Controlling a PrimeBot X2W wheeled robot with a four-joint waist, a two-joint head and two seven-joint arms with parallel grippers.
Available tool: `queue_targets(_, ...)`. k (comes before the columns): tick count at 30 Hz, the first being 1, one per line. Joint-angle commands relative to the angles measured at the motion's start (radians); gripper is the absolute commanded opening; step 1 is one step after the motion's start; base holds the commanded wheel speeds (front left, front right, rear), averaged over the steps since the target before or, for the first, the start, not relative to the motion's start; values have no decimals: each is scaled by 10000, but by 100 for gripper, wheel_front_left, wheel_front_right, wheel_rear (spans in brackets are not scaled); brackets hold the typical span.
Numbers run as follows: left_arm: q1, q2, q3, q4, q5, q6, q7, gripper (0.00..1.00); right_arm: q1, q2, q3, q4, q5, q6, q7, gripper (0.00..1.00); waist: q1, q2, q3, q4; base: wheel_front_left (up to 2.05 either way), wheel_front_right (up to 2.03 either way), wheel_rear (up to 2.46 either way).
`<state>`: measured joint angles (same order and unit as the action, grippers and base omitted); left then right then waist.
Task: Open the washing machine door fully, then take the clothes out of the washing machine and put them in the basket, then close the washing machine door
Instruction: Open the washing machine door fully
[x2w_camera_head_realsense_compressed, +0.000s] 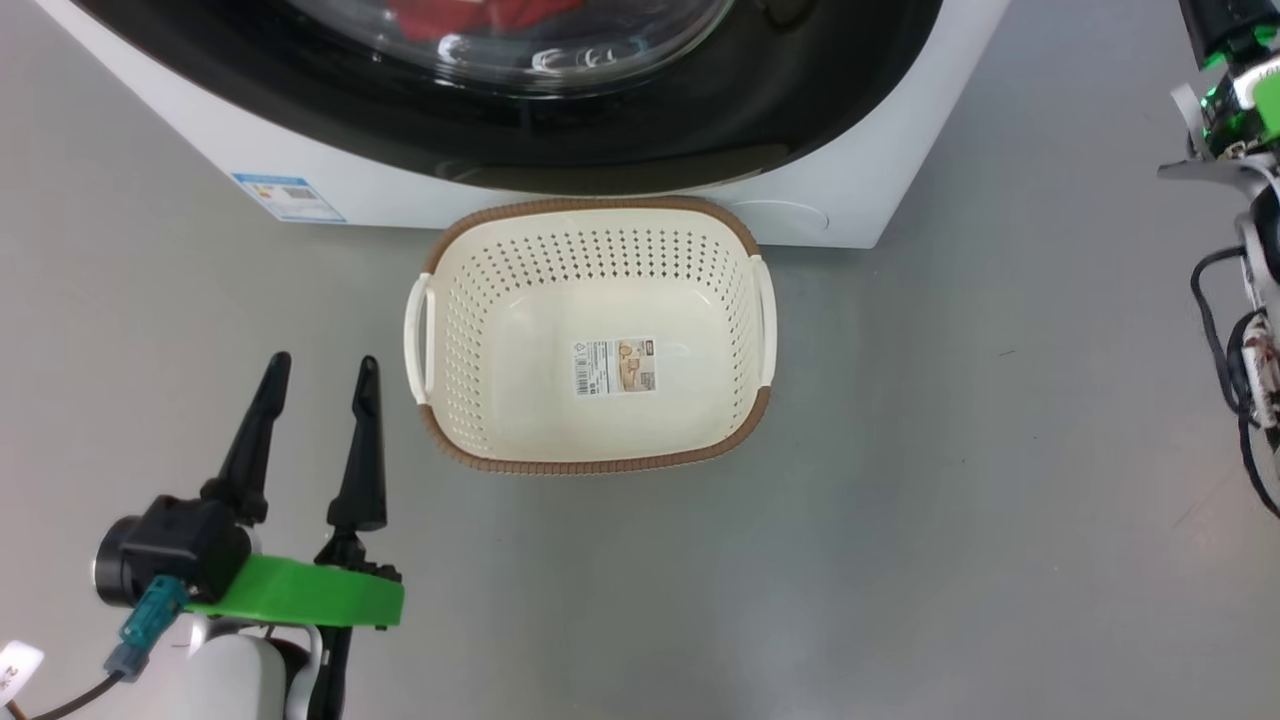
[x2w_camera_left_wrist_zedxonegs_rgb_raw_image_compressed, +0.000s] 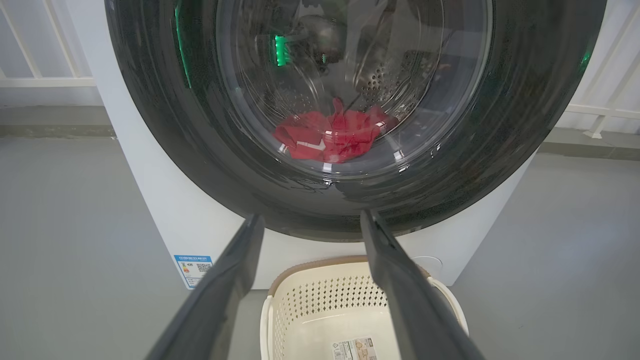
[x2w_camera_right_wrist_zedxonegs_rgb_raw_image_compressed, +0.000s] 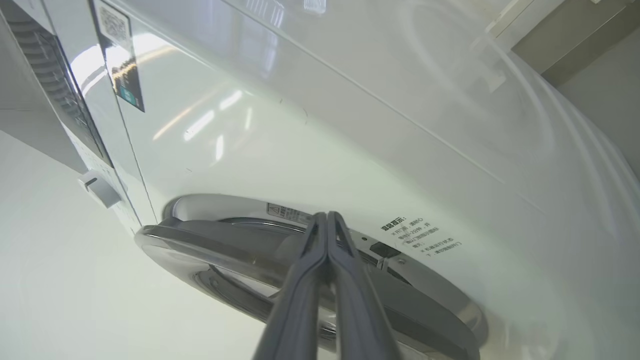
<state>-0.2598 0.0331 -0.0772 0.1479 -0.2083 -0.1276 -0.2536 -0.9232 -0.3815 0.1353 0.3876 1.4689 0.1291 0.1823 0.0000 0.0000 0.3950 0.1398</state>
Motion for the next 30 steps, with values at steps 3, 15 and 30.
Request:
queue_targets(3,-237,250,300,-128,-97,-30,-82,100,-539,-86,275,262,602,16,913,0,0,0,136,114,0,0,0)
queue_targets(15,-479,212,296,-109,-221,-30,-82,100,-2167,-66,851,1516,724,16,2190,0,0,0,660,477,0,0,0)
queue_targets(30,-654,175,357,-114,-419,-30,-82,100,-3333,96,1201,2457,830,16,3071,0,0,0,972,841,0,0,0)
